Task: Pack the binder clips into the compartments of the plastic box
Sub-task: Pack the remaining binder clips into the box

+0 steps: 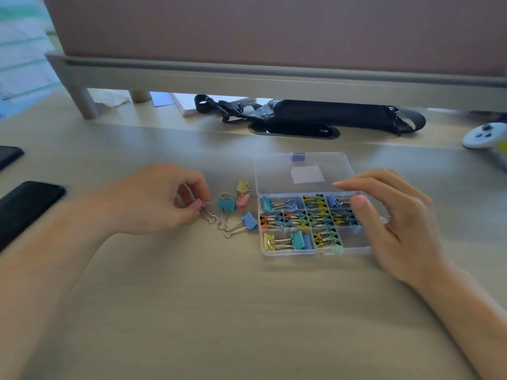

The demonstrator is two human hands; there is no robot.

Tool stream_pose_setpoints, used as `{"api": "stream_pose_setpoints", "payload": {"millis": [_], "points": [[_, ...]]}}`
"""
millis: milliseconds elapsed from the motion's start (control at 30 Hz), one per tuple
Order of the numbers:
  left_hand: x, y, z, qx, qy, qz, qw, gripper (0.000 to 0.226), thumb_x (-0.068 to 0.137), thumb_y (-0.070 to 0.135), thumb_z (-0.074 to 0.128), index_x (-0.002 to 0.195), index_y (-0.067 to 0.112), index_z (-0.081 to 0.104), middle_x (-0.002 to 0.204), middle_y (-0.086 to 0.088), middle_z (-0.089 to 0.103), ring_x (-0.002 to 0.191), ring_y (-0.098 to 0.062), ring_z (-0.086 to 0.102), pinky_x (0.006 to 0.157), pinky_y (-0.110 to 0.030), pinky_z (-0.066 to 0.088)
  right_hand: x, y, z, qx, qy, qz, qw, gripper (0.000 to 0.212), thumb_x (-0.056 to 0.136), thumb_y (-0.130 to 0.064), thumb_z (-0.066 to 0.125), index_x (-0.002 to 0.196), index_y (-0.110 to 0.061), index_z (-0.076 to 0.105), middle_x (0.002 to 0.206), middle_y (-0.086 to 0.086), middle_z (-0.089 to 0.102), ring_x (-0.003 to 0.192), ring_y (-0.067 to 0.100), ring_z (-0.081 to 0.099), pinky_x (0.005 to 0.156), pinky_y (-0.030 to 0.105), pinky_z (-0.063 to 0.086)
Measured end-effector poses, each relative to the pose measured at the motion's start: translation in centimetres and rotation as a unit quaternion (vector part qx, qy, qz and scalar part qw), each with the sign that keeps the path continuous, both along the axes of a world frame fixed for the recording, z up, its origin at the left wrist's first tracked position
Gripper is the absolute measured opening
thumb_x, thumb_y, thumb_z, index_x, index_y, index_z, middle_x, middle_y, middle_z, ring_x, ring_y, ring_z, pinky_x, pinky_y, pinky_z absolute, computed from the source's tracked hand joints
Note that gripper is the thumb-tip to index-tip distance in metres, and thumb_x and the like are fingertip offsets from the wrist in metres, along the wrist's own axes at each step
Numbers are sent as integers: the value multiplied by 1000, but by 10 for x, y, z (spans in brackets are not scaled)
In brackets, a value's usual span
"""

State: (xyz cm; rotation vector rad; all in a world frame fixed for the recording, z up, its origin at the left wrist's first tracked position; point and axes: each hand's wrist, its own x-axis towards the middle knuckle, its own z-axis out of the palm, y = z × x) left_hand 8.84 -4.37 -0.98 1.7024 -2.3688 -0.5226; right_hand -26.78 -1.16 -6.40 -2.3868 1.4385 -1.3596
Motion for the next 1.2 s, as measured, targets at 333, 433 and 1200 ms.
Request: {"api": "stream_pose_setpoints", "payload": {"millis": [333,433,1200], "points": [[1,3,5,51,7,-25,998,18,79,31,82,88,39,69,90,29,67,78,2,68,68,-15,50,2,-1,-4,7,4,27,1000,43,107,-37,45,111,-9,78,106,-2,70,100,13,62,82,25,48],[0,4,6,47,5,-27,998,14,82,29,80,85,38,70,86,25,69,78,1,67,70,-20,51,3,-1,-3,8,8,27,1000,42,106,-36,45,111,-10,77,105,-3,69,100,9,60,83,20,46],[-71,40,-18,-77,218,-152,961,11,80,31,86,91,30,83,89,14,73,86,-11,71,77,-36,56,37,19,-2,-25,102,172,980,14,94,-23,77,98,-10,78,100,-2,75,90,20,70,78,40,55]]}}
